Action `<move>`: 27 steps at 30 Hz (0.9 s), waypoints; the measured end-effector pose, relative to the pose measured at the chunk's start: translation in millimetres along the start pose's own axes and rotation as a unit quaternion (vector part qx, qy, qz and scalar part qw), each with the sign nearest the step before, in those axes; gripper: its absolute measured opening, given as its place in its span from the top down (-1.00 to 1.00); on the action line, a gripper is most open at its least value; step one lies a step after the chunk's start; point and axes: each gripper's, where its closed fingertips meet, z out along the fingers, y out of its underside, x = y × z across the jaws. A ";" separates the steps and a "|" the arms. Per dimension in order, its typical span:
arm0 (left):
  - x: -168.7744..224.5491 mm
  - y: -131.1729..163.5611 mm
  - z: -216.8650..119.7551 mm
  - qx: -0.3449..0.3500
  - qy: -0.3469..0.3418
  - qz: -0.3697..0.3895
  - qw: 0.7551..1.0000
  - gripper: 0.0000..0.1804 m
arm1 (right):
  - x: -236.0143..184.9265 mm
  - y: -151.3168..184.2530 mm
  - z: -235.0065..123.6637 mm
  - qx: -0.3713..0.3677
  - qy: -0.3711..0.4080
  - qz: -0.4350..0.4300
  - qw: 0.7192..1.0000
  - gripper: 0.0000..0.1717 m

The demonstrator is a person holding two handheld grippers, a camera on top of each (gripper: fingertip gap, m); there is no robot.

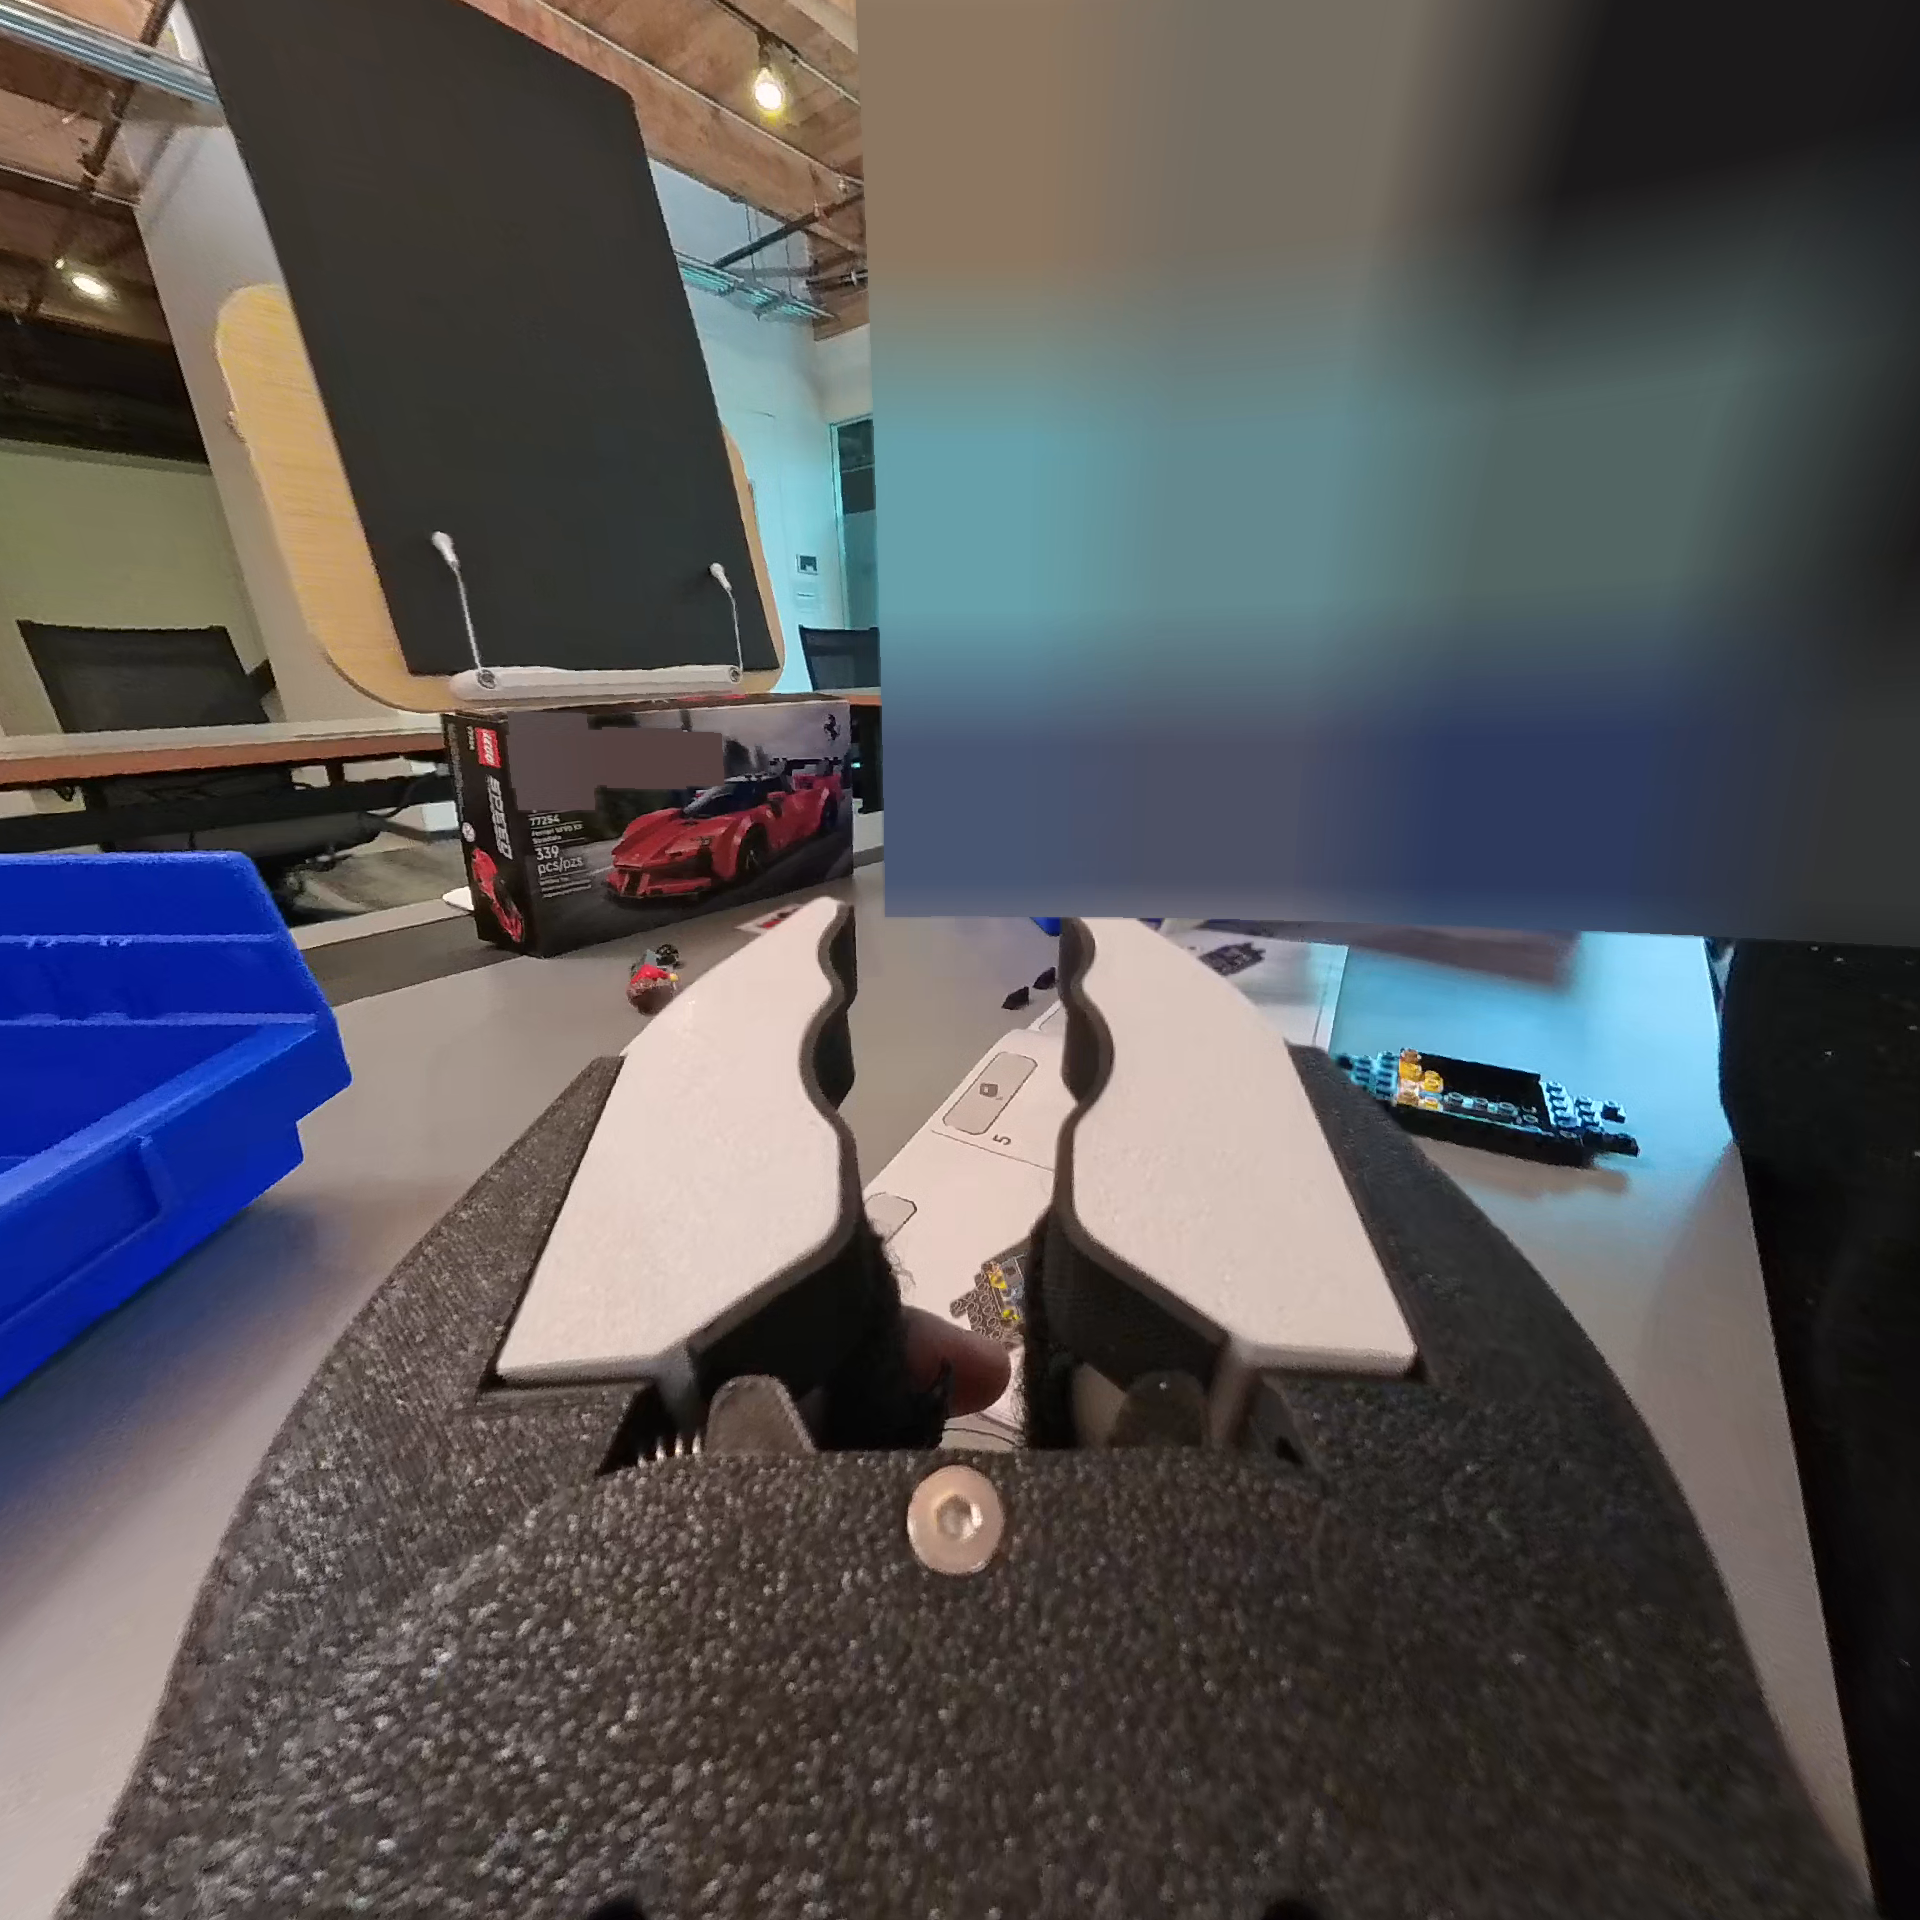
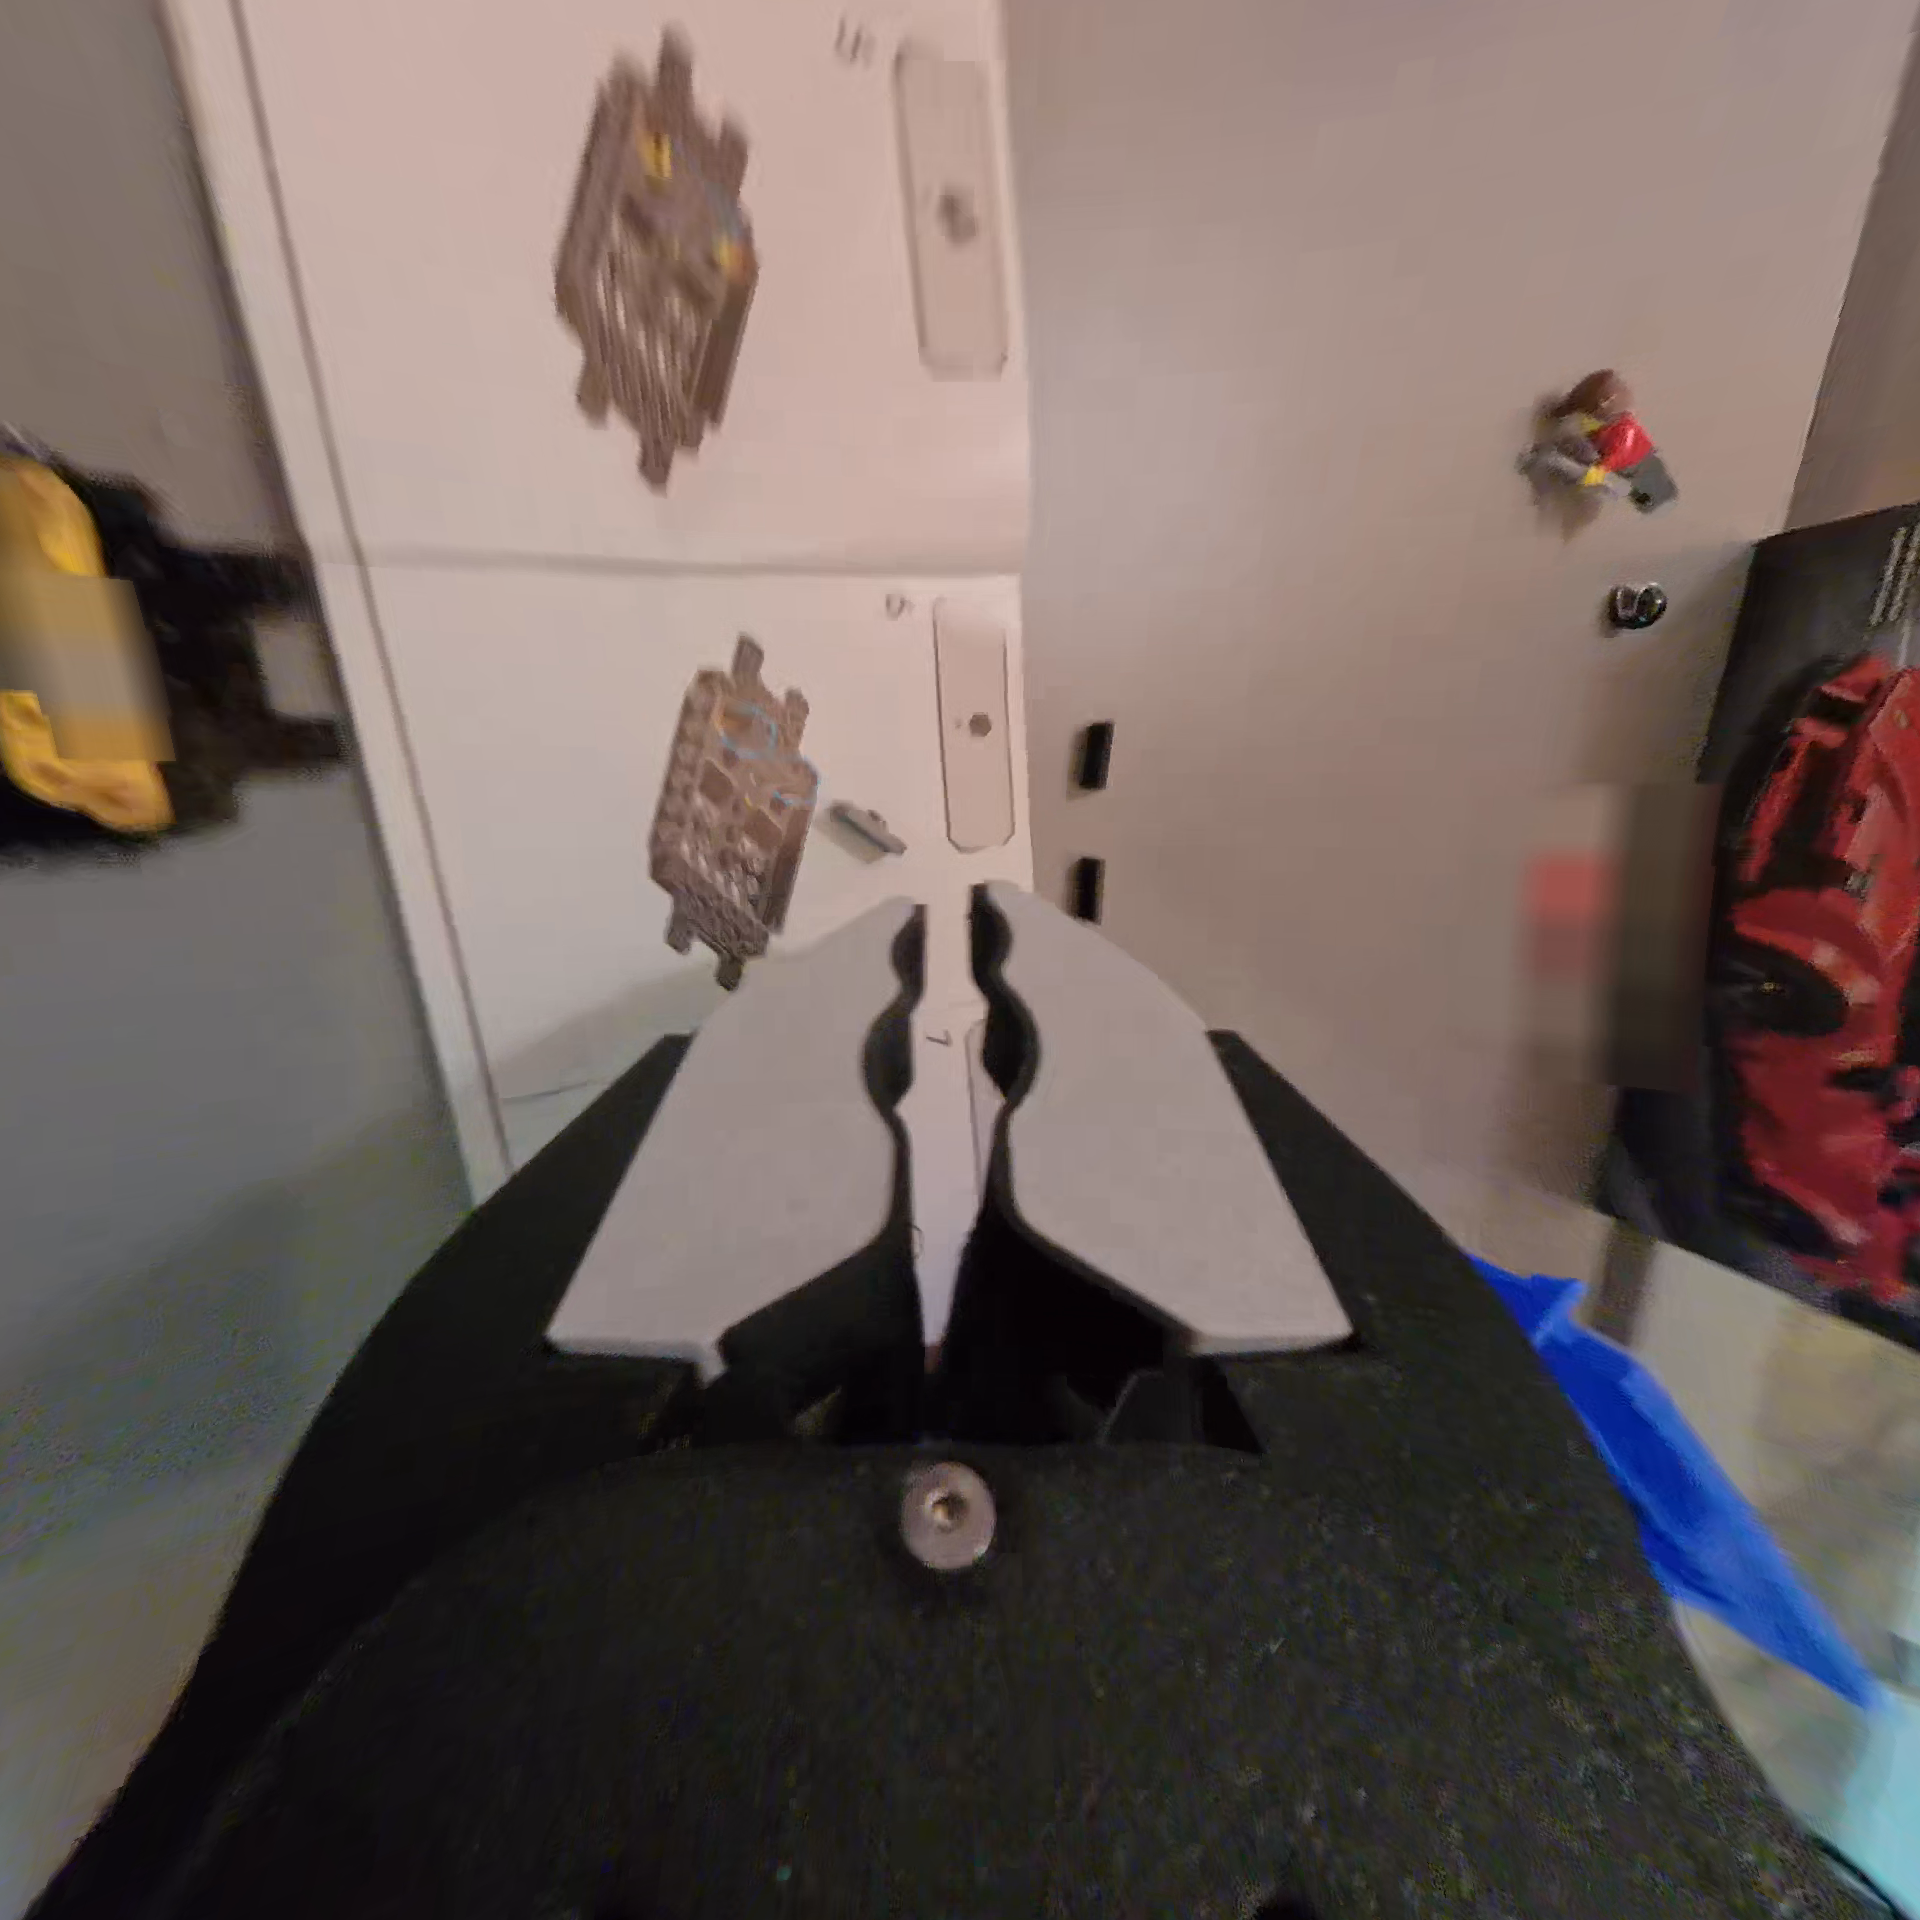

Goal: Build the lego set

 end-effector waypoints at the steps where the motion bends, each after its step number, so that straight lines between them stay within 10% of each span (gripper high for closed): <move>1: -0.7 -1.0 -0.7 0.004 -0.001 -0.002 1.000 0.60 | -0.5 -7.2 -3.9 0.030 -0.016 0.035 0.999 0.99; 27: -9.4 -8.4 -6.8 0.038 -0.018 -0.024 0.999 0.63 | -21.1 12.0 20.5 0.001 -0.121 0.157 0.980 1.00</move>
